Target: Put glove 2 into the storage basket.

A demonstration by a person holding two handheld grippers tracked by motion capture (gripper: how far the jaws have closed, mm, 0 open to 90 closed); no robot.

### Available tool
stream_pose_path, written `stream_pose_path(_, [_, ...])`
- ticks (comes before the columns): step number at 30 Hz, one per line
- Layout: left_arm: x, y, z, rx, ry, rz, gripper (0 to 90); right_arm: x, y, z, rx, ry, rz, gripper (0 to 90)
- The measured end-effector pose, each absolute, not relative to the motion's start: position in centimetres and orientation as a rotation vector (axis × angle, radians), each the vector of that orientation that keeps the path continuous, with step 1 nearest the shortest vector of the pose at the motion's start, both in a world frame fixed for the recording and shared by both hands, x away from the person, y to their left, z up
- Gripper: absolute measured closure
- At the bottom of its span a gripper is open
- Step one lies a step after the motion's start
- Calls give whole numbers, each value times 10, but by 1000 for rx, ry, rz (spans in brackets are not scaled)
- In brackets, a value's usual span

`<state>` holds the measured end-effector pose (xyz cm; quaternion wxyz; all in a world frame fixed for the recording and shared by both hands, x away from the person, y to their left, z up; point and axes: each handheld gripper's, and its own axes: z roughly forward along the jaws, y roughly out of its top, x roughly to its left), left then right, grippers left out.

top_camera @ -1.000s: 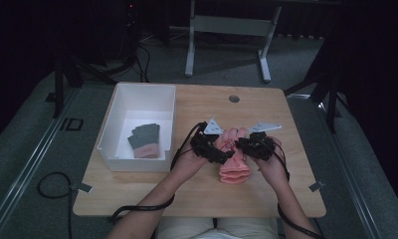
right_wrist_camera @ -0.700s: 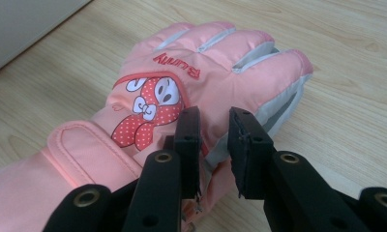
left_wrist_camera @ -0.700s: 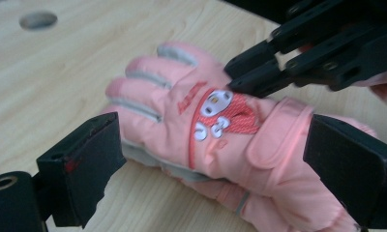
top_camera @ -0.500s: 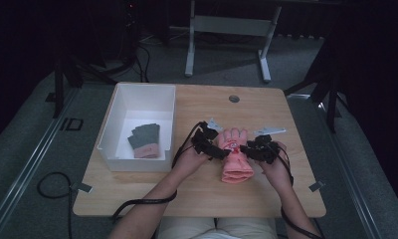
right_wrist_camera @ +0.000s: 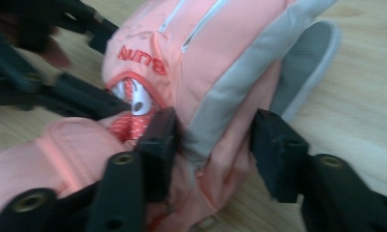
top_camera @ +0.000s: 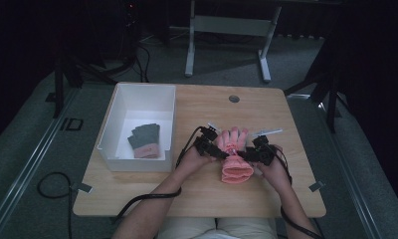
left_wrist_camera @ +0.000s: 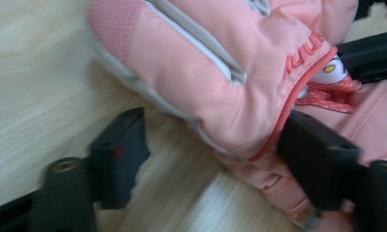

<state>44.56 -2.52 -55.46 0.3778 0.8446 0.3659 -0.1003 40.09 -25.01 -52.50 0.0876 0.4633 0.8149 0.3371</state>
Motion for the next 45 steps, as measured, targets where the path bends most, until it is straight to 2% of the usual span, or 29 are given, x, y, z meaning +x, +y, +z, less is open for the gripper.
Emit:
stream_pose_path(2, [444,-26,-550,2161,888,-258,635,399,-247,-524,1360,2428,1000,655])
stream_pose_path(5, [441,-27,-545,2171,874,-241,732,397,-246,-522,1359,2423,1008,678])
stream_pose_path(8, [440,-28,-540,2183,847,-229,775,396,-248,-520,1377,2412,1032,694])
stream_pose_path(20, [433,-27,-505,2211,806,-169,794,388,-249,-499,1336,2381,1099,709])
stream_pose_path(28, [428,-21,-470,2213,790,-105,795,384,-246,-470,1296,2346,1169,709])
stream_pose_path(35, [425,-9,-439,2223,777,-52,794,384,-236,-443,1246,2326,1224,709])
stream_pose_path(45, [425,14,-410,2244,772,-3,794,387,-218,-425,1203,2324,1276,710])
